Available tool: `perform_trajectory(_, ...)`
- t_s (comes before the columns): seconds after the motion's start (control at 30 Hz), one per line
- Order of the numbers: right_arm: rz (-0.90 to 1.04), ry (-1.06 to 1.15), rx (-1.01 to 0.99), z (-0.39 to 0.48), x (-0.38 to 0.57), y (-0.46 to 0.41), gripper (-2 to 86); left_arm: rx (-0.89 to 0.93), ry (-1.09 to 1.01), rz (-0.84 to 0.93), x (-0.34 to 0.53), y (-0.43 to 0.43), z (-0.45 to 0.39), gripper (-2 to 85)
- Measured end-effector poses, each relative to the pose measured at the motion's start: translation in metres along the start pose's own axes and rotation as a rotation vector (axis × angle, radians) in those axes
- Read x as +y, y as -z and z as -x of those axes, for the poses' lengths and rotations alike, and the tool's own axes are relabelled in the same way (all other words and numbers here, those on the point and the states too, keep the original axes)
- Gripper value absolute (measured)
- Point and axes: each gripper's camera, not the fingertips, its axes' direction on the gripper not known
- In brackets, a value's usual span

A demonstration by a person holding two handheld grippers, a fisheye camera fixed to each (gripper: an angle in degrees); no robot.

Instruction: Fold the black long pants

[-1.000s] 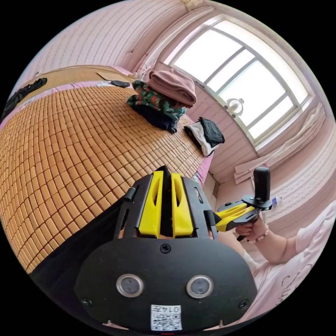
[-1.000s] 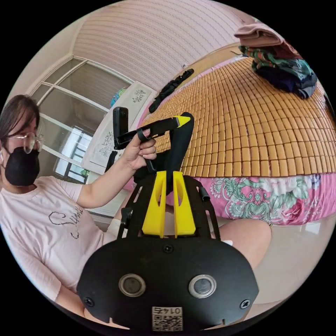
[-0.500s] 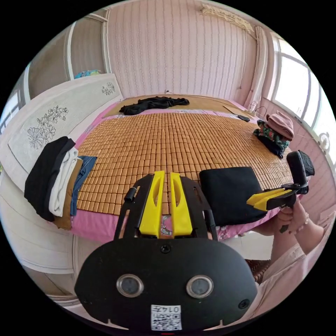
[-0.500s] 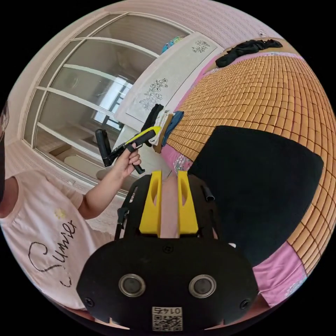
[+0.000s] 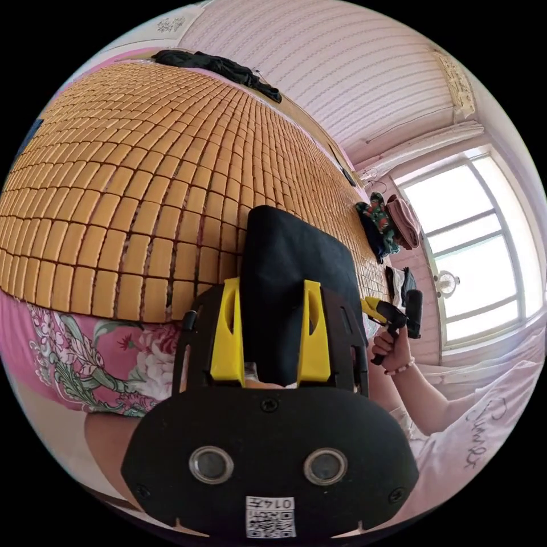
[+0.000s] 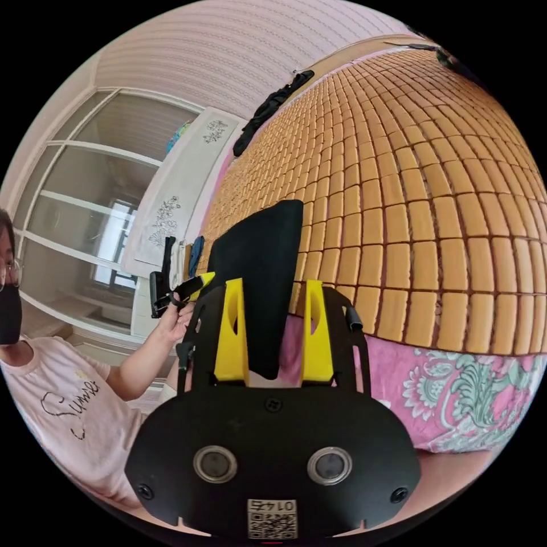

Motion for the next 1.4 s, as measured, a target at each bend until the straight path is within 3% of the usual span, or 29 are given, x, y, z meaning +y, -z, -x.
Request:
perform_trajectory(0.07, 0.067, -0.036, -0.19, -0.012, 0.001, -0.026, 9.2, -0.013, -0.014, -0.026, 0.005, 0.009, 0.001, 12.4)
perform_trajectory(0.2, 0.116, -0.067, -0.22, 0.001, 0.0, -0.034, 5.8, 0.017, 0.057, -0.069, 0.006, 0.043, 0.015, 6.3)
perform_trajectory(0.3, 0.132, 0.142, -0.147, 0.072, -0.004, -0.027, 4.3, 0.04, 0.101, -0.123, 0.02, 0.067, 0.022, 5.1)
perform_trajectory(0.43, 0.251, 0.588, -0.036, 0.223, -0.009, -0.038, 3.3, 0.115, 0.184, -0.232, 0.049, 0.108, 0.023, 4.8)
perform_trajectory(0.57, 0.341, 1.057, -0.029, 0.38, 0.015, -0.069, 3.0, 0.244, 0.262, -0.535, 0.1, 0.212, 0.032, 4.8)
perform_trajectory(0.63, 0.373, 1.17, -0.081, 0.433, 0.021, -0.089, 3.0, 0.241, 0.304, -0.707, 0.13, 0.272, 0.042, 4.8)
perform_trajectory(0.7, 0.395, 1.227, -0.154, 0.477, 0.02, -0.114, 3.1, 0.127, 0.32, -0.914, 0.171, 0.357, 0.048, 4.8)
perform_trajectory(0.77, 0.429, 1.251, -0.265, 0.53, 0.01, -0.153, 3.5, -0.006, 0.299, -1.032, 0.191, 0.417, 0.045, 4.9)
perform_trajectory(0.9, 0.397, 1.261, -0.299, 0.61, -0.028, -0.215, 4.7, -0.28, 0.197, -1.188, 0.17, 0.53, 0.045, 5.6)
perform_trajectory(1.07, 0.313, 1.122, 0.068, 0.681, -0.094, -0.342, 6.0, -0.41, 0.332, -1.158, 0.084, 0.573, 0.119, 7.8)
perform_trajectory(1.13, 0.385, 1.086, 0.161, 0.676, -0.092, -0.396, 3.2, -0.488, 0.433, -1.045, 0.053, 0.554, 0.165, 7.5)
perform_trajectory(1.2, 0.502, 1.086, 0.266, 0.665, -0.076, -0.453, 1.2, -0.529, 0.535, -0.806, 0.024, 0.512, 0.227, 6.4)
perform_trajectory(1.33, 0.545, 1.205, 0.424, 0.648, -0.038, -0.522, -0.6, -0.64, 0.439, -0.836, 0.03, 0.479, 0.23, 6.7)
perform_trajectory(1.4, 0.586, 1.227, 0.462, 0.641, -0.035, -0.531, -0.8, -0.597, 0.43, -0.802, 0.037, 0.464, 0.23, 7.6)
